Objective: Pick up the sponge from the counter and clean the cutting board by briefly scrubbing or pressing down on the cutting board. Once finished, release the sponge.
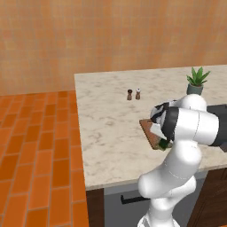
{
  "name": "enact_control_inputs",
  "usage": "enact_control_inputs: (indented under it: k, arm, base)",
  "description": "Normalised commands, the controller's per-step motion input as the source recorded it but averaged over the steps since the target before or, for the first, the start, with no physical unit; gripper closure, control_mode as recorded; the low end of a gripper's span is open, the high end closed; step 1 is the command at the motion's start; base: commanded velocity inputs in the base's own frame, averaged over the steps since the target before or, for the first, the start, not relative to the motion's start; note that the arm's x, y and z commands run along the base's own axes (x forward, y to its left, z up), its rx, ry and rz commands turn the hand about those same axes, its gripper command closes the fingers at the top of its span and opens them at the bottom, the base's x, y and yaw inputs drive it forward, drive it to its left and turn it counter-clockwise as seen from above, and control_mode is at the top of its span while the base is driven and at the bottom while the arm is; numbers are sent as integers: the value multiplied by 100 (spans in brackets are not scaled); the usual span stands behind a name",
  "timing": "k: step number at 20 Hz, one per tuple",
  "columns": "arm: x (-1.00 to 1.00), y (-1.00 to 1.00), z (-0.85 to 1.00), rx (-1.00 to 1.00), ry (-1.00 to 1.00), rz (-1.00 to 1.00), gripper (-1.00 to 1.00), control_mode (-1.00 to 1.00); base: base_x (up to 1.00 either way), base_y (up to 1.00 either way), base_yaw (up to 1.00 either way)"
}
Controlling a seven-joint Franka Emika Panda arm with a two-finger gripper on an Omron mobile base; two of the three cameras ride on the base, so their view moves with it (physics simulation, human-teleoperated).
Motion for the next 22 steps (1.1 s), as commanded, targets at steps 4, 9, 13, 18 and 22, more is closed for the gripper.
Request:
enact_control_inputs:
  k: [4,9,13,18,22]
  arm:
    - [13,-48,-22,1,0,-5,100,-100]
    - [3,-62,-5,4,0,-4,100,-100]
    - [0,-61,5,8,0,-4,100,-100]
    - [0,-65,-15,3,0,-4,100,-100]
    - [0,-61,-12,0,0,-5,100,-100]
  base:
    - [0,0,0]
    - [0,0,0]
    - [0,0,0]
    - [0,0,0]
    - [0,0,0]
